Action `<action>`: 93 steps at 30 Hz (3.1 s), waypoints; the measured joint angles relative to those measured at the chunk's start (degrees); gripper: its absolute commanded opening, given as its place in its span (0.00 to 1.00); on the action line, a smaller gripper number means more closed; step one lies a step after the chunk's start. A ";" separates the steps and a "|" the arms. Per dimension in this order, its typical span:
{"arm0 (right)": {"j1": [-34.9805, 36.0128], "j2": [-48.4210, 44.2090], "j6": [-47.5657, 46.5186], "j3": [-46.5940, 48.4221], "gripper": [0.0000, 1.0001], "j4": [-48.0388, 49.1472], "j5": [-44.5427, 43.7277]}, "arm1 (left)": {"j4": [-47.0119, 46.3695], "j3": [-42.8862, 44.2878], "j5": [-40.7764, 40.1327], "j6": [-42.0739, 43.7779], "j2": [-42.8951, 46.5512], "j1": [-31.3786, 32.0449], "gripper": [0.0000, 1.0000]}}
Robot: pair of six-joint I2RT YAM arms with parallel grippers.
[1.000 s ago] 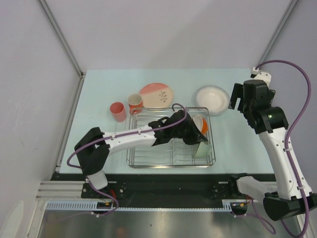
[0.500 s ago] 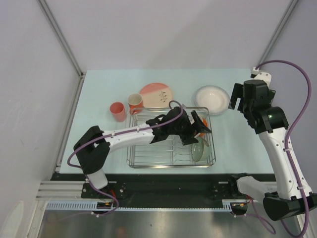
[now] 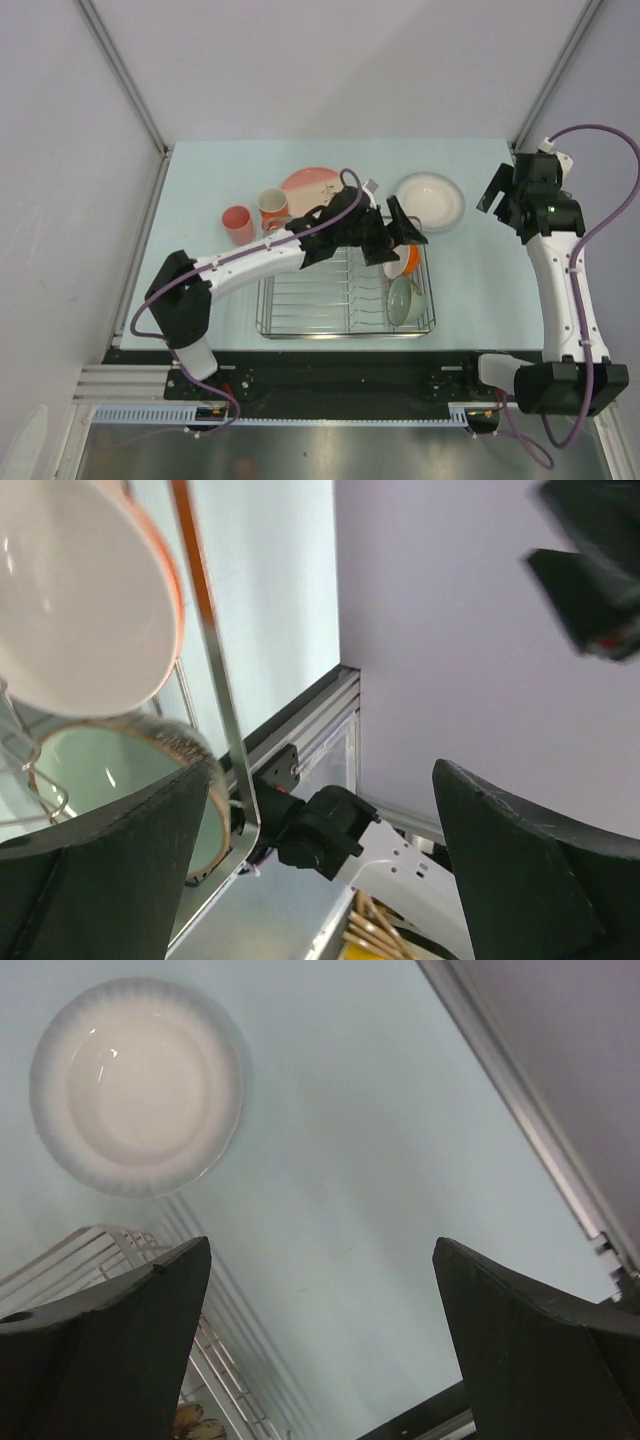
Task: Load the mixed dishes into the dish rack
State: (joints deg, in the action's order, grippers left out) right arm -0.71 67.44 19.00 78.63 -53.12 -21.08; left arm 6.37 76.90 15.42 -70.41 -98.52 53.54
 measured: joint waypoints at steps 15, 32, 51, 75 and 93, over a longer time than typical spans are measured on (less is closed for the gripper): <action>-9.53 19.10 13.51 -7.10 0.89 16.00 25.62 | 23.71 22.97 9.44 30.12 0.59 -20.24 1.00; -10.93 41.53 20.00 -8.35 0.76 38.84 35.15 | 50.88 30.34 20.48 63.71 -0.22 -49.16 1.00; -10.82 49.99 23.61 -8.11 0.15 51.78 46.45 | 59.80 31.56 22.75 73.88 -0.94 -50.56 1.00; -3.48 33.00 4.68 -5.09 0.00 36.94 33.83 | 68.54 23.19 20.31 90.73 -0.59 -50.71 0.93; 30.58 14.36 -43.21 3.34 0.00 37.05 14.34 | 70.84 21.77 20.92 95.49 -0.22 -50.73 1.00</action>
State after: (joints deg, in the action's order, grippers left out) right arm 29.87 81.80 -24.21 81.97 -16.08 -6.74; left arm 77.21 98.67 36.34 25.08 -98.74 2.81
